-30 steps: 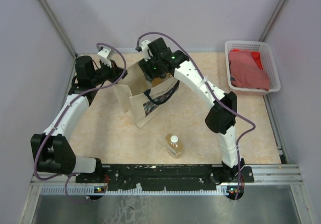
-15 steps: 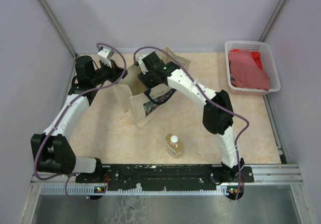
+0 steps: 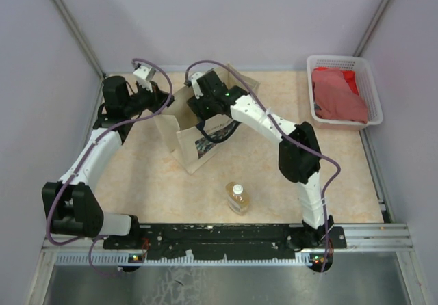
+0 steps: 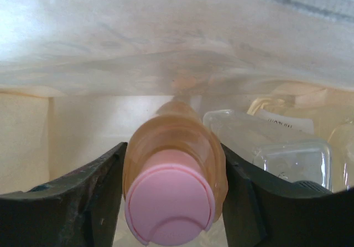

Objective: Place the personal care products into the canvas bag

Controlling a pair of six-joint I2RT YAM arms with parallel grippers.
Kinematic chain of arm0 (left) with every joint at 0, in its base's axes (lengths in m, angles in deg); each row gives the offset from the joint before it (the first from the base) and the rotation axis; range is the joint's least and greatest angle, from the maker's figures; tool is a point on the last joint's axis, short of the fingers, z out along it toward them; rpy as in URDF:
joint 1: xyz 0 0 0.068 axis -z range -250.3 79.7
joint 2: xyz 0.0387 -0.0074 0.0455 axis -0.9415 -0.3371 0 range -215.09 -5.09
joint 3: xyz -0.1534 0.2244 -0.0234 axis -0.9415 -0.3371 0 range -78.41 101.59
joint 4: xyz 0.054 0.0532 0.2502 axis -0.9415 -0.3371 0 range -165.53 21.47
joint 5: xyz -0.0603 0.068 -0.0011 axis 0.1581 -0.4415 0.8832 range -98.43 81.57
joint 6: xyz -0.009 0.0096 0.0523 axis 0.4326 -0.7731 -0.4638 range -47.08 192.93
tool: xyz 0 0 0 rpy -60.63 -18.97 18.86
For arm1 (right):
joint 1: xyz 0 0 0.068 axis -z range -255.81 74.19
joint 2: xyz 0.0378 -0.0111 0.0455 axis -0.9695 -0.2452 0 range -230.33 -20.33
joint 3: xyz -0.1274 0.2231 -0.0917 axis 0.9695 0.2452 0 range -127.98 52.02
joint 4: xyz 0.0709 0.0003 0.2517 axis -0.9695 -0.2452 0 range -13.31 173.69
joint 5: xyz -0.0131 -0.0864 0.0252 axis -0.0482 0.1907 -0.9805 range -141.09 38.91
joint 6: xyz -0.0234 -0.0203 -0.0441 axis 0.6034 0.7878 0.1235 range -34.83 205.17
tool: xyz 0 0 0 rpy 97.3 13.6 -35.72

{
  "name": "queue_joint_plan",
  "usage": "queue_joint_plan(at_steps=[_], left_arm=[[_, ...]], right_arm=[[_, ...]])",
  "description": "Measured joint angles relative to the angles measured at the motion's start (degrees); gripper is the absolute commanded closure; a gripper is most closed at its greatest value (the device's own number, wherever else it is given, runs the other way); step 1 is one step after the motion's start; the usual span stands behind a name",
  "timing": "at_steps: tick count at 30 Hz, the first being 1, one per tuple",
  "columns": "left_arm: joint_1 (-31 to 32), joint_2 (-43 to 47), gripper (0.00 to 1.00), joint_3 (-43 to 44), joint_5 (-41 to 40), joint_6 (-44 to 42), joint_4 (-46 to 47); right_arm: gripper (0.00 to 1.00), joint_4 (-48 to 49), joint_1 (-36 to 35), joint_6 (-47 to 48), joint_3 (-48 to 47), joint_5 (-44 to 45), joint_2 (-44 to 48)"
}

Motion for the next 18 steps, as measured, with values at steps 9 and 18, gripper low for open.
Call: queue_joint_plan(at_steps=[9, 18], left_arm=[[0.00, -0.59, 1.00, 0.04, 0.13, 0.00, 0.44], [0.00, -1.07, 1.00, 0.07, 0.66, 0.31, 1.38]], right_arm=[[0.01, 0.83, 0.07, -2.47, -0.07, -2.82, 6.80], [0.01, 0.39, 0.26, -2.27, 5.16, -3.78, 24.74]])
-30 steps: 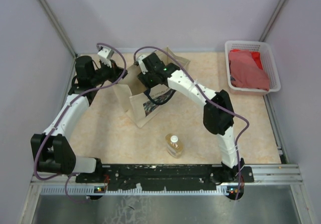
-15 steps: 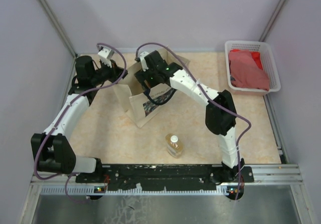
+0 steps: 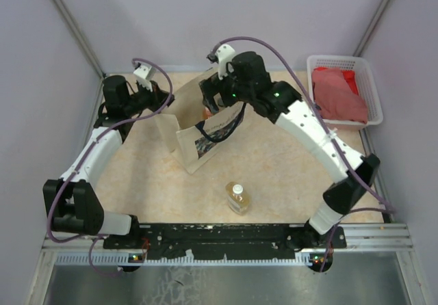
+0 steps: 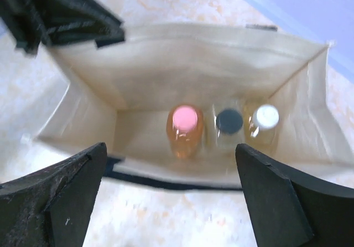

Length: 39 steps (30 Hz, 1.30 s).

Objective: Place the personal care products into the canvas bag

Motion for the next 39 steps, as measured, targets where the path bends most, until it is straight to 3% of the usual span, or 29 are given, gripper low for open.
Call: queue_joint_plan(at_steps=[5, 13, 21, 39], left_arm=[[0.00, -0.04, 1.00, 0.00, 0.07, -0.02, 0.20], [0.00, -0.04, 1.00, -0.02, 0.07, -0.07, 0.37], [0.00, -0.04, 1.00, -0.04, 0.07, -0.09, 0.39], [0.00, 1.05, 1.00, -1.99, 0.04, -0.04, 1.88]], right_arm=[[0.01, -3.54, 0.00, 0.11, 10.91, -3.78, 10.84], [0.01, -11.30, -1.38, -2.05, 26.51, -9.97, 18.25], [0.01, -18.82, -11.89, -2.95, 28.76, -9.53, 19.32], [0.01, -24.68, -20.13, -6.03, 33.90, -2.64, 18.03]])
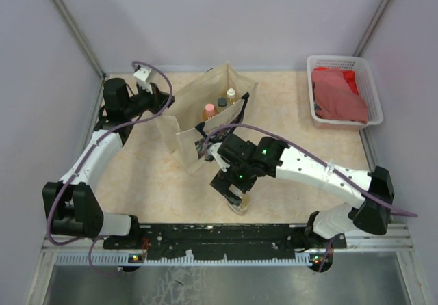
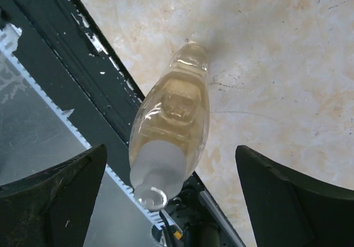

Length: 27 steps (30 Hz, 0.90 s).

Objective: Place the personal care products into the canvas bag

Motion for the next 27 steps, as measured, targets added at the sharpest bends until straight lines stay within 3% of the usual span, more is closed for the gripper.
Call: queue_joint_plan(at_steps=[4, 14, 22, 25, 27], left_arm=[[0.00, 0.28, 1.00, -0.20, -0.04, 0.00, 0.02], [0.00, 0.33, 1.00, -0.22, -0.09, -0.02, 0.00], [0.00, 0.39, 1.00, -0.42, -0.09, -0.02, 0.17], [0.00, 0.39, 1.00, -0.42, -0.11, -0.02, 0.17], [0.00, 0.42, 1.00, -0.42, -0.11, -0.02, 0.15]], right_arm=[[0.06, 1.55, -0.20, 0.44, 1.46, 0.63, -2.25], [0.35, 4.57, -0.22, 2.56, 3.41, 0.68, -6.29], [0.88, 4.96, -0.50, 3.82, 3.30, 0.57, -6.64], [1.00, 4.59, -0.52, 3.89, 2.93, 0.92, -6.95], [1.00, 4.42, -0.52, 3.61, 2.82, 1.36, -6.99]])
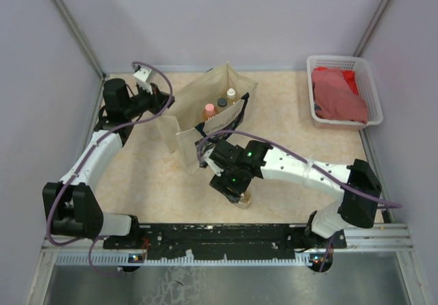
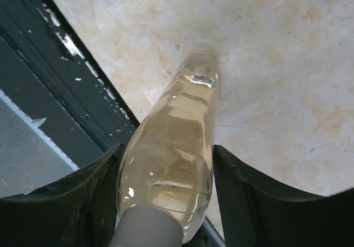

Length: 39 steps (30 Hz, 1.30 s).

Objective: Place the personal care products into the canvas bag

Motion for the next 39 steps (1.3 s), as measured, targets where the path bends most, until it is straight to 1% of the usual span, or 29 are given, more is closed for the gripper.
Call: queue_joint_plan(at_steps=[5, 8, 12, 18, 22, 25, 29, 32, 36, 39], left_arm=[[0.00, 0.04, 1.00, -0.02, 0.00, 0.00, 0.00], [0.00, 0.07, 1.00, 0.00, -0.02, 0.00, 0.00], [0.00, 0.07, 1.00, 0.00, 0.00, 0.00, 0.00], [0.00, 0.22, 1.00, -0.02, -0.02, 0.00, -0.07], [0.00, 0.50, 1.00, -0.35, -0.02, 0.04, -0.02], [0.00, 0.59, 1.00, -0.57, 0.00, 0.09, 0.09], [0.00, 0.61, 1.00, -0.59, -0.02, 0.09, 0.15], [0.00, 0.61, 1.00, -0.59, -0.02, 0.07, 0.15], [0.00, 0.81, 1.00, -0.59, 0.00, 0.42, 0.09], [0.00, 1.20, 1.00, -0.61, 0.02, 1.11, 0.07]], right_arm=[[1.00, -1.29, 0.11, -1.16, -1.49, 5.86, -0.28], [1.00, -3.06, 1.38, -1.79, -5.07, 9.05, -0.42], [1.00, -4.24, 4.31, -2.16, -15.13, 12.07, -0.44], [1.00, -5.60, 9.64, -2.45, -35.60, 13.64, -1.77], [1.00, -5.57, 13.51, -2.49, -47.60, 12.70, -4.44], [1.00, -5.49, 15.41, -1.88, -53.55, 10.99, -6.40], [1.00, -4.17, 16.70, -0.22, -61.61, 8.31, -11.89], [1.00, -0.87, 17.46, 0.31, -63.69, 5.22, -15.80], [1.00, 4.07, 18.69, 0.28, -63.71, 1.49, -20.44], [1.00, 5.92, 19.43, 0.31, -63.69, 0.11, -23.65]])
